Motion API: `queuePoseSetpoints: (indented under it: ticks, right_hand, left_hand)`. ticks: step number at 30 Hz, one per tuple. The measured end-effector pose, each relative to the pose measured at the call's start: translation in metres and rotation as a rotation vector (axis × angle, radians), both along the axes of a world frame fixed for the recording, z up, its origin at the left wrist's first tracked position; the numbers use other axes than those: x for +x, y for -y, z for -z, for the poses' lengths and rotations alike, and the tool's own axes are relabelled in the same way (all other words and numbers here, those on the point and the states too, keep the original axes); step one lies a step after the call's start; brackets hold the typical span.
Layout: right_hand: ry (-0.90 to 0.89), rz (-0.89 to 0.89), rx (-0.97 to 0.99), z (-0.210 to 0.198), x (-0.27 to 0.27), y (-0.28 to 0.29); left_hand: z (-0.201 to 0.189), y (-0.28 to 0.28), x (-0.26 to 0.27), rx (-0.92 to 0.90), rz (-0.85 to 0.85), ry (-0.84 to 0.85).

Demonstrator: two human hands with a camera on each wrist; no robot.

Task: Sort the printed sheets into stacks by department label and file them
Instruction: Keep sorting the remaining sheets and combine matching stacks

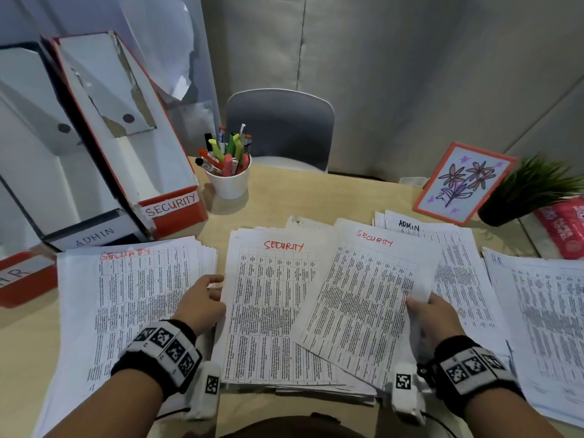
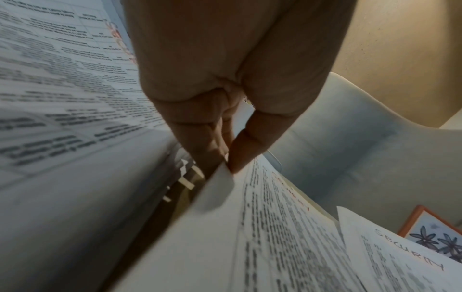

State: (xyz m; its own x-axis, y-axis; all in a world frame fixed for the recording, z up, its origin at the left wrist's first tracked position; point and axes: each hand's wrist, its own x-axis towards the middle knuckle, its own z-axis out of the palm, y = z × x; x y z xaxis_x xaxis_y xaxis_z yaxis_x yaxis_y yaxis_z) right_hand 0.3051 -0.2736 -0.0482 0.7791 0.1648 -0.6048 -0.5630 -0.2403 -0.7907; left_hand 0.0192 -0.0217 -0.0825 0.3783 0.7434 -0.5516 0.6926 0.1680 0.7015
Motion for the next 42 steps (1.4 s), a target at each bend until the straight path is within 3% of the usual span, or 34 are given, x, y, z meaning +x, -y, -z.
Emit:
queuePoseSetpoints:
  ticks: [3, 8, 14, 18, 26, 31, 38, 42]
  right_hand:
    - [0.015, -0.075, -0.015, 0.000, -0.006, -0.003]
    - [-0.005, -0.362, -0.119, 0.009, -0.017, -0.012]
    - [0.049, -0.584, -0.102, 0.001, -0.043, -0.033]
    - [0.008, -0.527, 0.009, -0.002, -0.059, -0.040]
    - [-0.025, -0.542, 0.018, 0.007, -0.057, -0.034]
    - [0.110, -0.552, 0.009, 0.014, -0.046, -0.029]
    - [0.001, -0.607, 0.084, 0.006, -0.052, -0.027]
    - [0.013, -0.653, 0.095, 0.004, -0.046, -0.021]
  left_hand:
    - [-0.003, 0.002, 0.004, -0.006, -0.031, 0.031]
    - [-0.011, 0.008, 0.012, 0.078, -0.052, 0.060]
    - [-0.021, 0.014, 0.016, -0.039, 0.034, 0.140]
    - [-0.027, 0.020, 0.016, -0.192, 0.118, 0.185]
    - [-0.019, 0.021, 0.015, -0.130, 0.181, 0.135]
    - [-0.023, 0.027, 0.013, -0.191, 0.137, 0.176]
    - [-0.024, 0.014, 0.007, -0.212, 0.236, 0.136]
    - [-0.021, 0.011, 0.005, -0.209, 0.067, 0.118]
